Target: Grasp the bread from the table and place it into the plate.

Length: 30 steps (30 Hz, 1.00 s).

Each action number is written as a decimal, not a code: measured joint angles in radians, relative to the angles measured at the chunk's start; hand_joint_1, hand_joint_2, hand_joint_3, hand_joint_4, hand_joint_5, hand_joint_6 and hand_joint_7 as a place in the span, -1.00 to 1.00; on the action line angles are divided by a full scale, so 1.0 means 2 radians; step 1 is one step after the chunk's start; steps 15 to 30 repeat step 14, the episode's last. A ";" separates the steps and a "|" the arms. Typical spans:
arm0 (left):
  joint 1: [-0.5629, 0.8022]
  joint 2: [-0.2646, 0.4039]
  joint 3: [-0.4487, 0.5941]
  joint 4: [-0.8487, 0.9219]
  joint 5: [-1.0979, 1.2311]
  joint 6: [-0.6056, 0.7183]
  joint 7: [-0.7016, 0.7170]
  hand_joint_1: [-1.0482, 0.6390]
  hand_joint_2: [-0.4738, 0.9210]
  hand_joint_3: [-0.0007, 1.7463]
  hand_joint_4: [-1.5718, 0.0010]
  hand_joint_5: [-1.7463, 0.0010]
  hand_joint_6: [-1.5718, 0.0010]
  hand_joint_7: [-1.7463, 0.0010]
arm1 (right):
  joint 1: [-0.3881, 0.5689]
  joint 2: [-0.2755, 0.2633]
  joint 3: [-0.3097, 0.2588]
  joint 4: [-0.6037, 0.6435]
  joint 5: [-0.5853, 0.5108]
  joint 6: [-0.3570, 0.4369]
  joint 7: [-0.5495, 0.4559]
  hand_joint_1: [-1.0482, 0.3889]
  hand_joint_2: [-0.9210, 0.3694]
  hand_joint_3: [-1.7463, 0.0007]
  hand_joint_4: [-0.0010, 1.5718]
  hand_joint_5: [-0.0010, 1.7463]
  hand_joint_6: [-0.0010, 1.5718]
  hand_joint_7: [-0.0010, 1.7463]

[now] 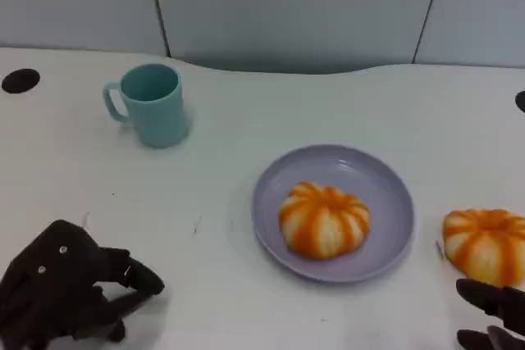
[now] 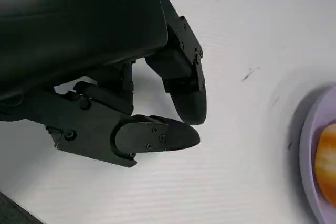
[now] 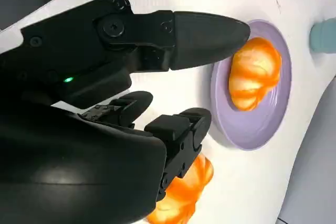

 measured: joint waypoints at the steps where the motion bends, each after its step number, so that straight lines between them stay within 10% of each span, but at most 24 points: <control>1: 0.000 0.000 0.000 0.001 0.000 -0.002 0.000 -0.29 1.00 -0.54 0.36 -0.80 0.20 0.08 | 0.000 0.000 0.000 0.001 0.000 0.000 0.000 -0.25 -1.00 0.43 -0.18 -0.98 -0.39 -1.00; 30: -0.014 0.000 -0.005 0.007 0.003 0.012 0.000 -0.29 1.00 -0.54 0.34 -0.79 0.18 0.08 | -0.006 0.000 0.000 0.005 0.005 0.002 0.000 -0.25 -1.00 0.43 -0.20 -0.99 -0.36 -0.99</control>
